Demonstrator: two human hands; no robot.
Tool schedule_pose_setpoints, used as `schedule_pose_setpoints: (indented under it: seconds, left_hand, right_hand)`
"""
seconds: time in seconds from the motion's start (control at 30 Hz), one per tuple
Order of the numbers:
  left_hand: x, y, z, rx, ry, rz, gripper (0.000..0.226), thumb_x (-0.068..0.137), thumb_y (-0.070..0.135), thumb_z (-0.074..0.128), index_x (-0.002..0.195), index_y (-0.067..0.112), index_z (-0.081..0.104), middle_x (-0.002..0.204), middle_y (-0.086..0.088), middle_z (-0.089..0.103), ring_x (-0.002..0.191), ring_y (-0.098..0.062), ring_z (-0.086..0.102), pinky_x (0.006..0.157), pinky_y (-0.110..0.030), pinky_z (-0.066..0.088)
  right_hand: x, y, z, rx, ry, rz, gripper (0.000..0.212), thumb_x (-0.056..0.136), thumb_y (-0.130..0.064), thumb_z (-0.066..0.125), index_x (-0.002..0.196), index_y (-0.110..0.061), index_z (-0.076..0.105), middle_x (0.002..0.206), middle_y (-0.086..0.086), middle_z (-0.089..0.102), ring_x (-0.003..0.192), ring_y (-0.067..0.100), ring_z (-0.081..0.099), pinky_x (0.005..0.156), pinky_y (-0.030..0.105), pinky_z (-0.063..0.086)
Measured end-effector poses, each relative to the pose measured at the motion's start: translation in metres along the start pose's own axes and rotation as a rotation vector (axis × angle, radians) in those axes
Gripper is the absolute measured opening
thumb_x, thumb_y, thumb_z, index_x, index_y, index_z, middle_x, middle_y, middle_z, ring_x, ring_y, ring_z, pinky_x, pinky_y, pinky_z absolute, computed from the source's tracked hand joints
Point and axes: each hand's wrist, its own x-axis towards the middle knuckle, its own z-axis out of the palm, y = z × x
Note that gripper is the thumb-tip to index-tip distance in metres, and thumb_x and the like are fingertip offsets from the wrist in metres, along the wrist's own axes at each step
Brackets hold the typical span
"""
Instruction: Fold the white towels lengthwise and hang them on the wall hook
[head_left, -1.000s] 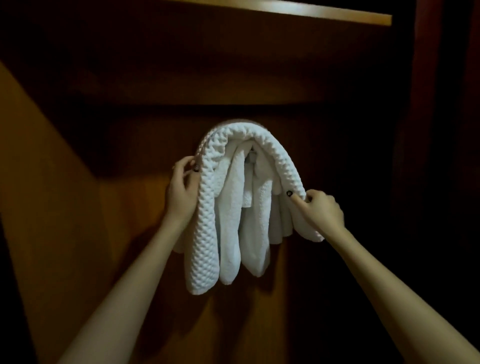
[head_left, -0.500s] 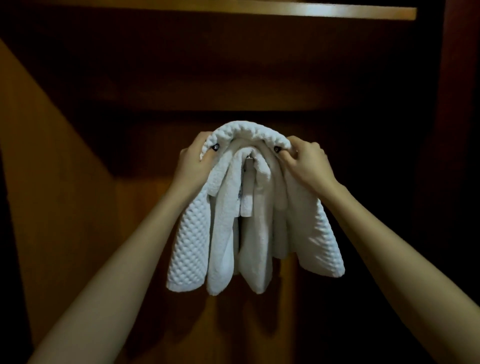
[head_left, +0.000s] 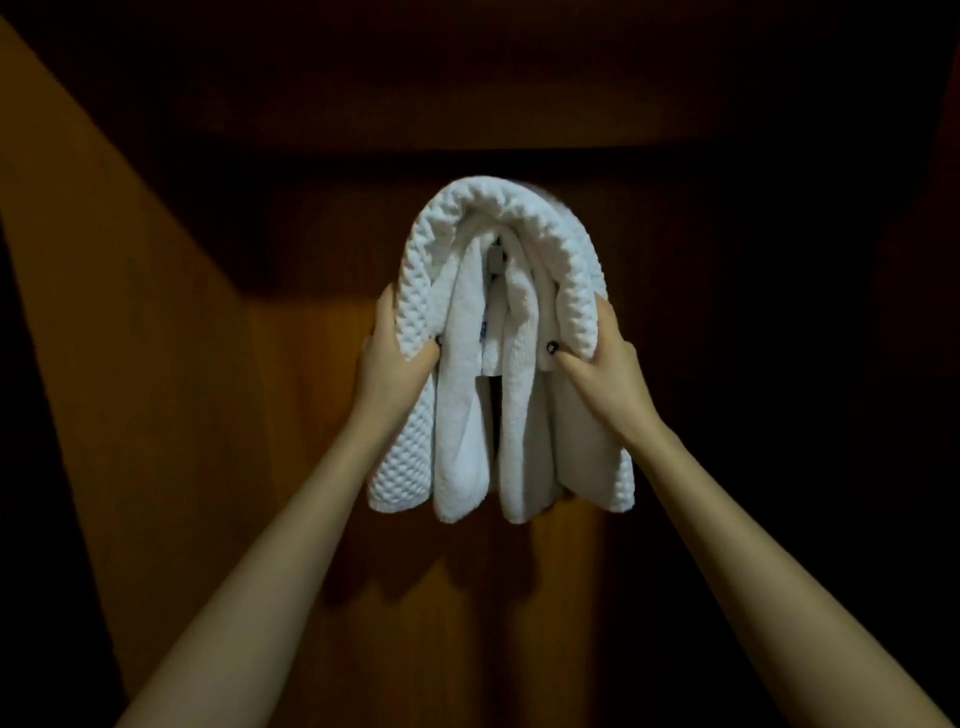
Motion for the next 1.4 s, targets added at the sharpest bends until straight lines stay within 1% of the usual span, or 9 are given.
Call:
schedule_pose_setpoints:
  seconds: [0.1,0.2,0.33,0.43,0.6,0.7,0.87,1.03,1.4]
  left_hand:
    - [-0.037,-0.024,0.011,0.055,0.038,-0.099,0.058,0.09,0.024,0.058,0.142,0.031,0.032,0.126,0.002,0.059,0.107,-0.014,0.06,0.084,-0.031,0.052]
    - [-0.057,-0.032,0.02,0.122,0.038,-0.121,0.038,0.095,0.018,0.048,0.133,0.02,0.046,0.113,-0.003,0.065,0.101,-0.022,0.063,0.085,-0.043,0.053]
    - [-0.066,-0.02,0.024,0.072,0.026,-0.121,0.038,0.097,0.018,0.049,0.134,0.016,0.045,0.111,0.01,0.058,0.098,-0.005,0.059,0.08,-0.016,0.048]
    - [-0.084,-0.025,0.013,0.062,-0.096,-0.121,0.053,0.095,0.021,0.055,0.144,0.017,0.035,0.127,0.009,0.052,0.108,0.006,0.05,0.084,0.001,0.038]
    - [-0.141,-0.042,-0.017,0.031,-0.148,-0.24,0.066,0.084,0.04,0.063,0.142,0.027,0.036,0.133,0.016,0.051,0.119,-0.001,0.051,0.096,-0.021,0.042]
    - [-0.189,-0.054,-0.045,0.113,-0.2,-0.263,0.062,0.087,0.033,0.065,0.142,0.025,0.038,0.139,0.01,0.048,0.126,-0.002,0.046,0.104,-0.026,0.039]
    - [-0.309,-0.079,-0.143,0.376,-0.357,-0.404,0.057,0.094,0.04,0.055,0.145,0.032,0.031,0.149,0.007,0.036,0.133,-0.007,0.033,0.107,-0.027,0.028]
    - [-0.444,-0.089,-0.288,0.58,-0.435,-0.657,0.053,0.096,0.034,0.054,0.144,0.021,0.036,0.145,-0.003,0.041,0.132,-0.022,0.04,0.106,-0.038,0.038]
    - [-0.647,-0.058,-0.548,0.866,-0.395,-1.014,0.053,0.092,0.017,0.058,0.141,0.006,0.039,0.144,-0.013,0.043,0.135,-0.03,0.036,0.111,-0.037,0.029]
  right_hand:
    - [-0.018,0.01,0.009,-0.006,-0.02,0.017,0.064,0.092,-0.005,0.049,0.148,-0.026,0.03,0.137,-0.006,0.053,0.112,0.002,0.054,0.087,0.011,0.043]
    - [-0.029,0.014,0.017,-0.023,0.004,0.01,0.064,0.089,0.003,0.043,0.149,-0.02,0.033,0.119,0.0,0.062,0.085,-0.005,0.059,0.069,0.003,0.042]
    - [-0.043,0.012,0.022,0.039,0.055,0.092,0.062,0.09,0.0,0.045,0.147,-0.02,0.036,0.105,-0.005,0.066,0.079,-0.003,0.059,0.068,0.009,0.048]
    - [-0.073,0.011,0.029,0.138,0.055,0.179,0.057,0.094,-0.007,0.052,0.147,-0.019,0.036,0.122,-0.006,0.061,0.106,-0.003,0.057,0.092,0.02,0.05]
    - [-0.142,0.003,0.05,0.204,0.063,0.357,0.078,0.094,-0.018,0.062,0.155,-0.021,0.015,0.15,-0.01,0.034,0.119,-0.023,0.038,0.09,-0.004,0.033]
    - [-0.195,-0.012,0.077,0.111,0.041,0.437,0.077,0.094,-0.019,0.062,0.155,-0.015,0.016,0.16,0.003,0.021,0.145,0.008,0.022,0.117,0.023,0.023]
    - [-0.292,-0.054,0.152,0.046,-0.27,0.616,0.066,0.098,-0.024,0.056,0.154,-0.015,0.022,0.16,0.01,0.022,0.148,0.022,0.017,0.12,0.036,0.017]
    - [-0.407,-0.128,0.247,0.05,-0.598,0.676,0.065,0.098,-0.026,0.056,0.153,-0.016,0.023,0.158,0.009,0.026,0.145,0.023,0.026,0.119,0.042,0.026]
    - [-0.608,-0.272,0.428,-0.021,-1.289,0.492,0.055,0.095,-0.024,0.056,0.145,-0.008,0.039,0.142,0.017,0.045,0.128,0.035,0.044,0.105,0.045,0.04]
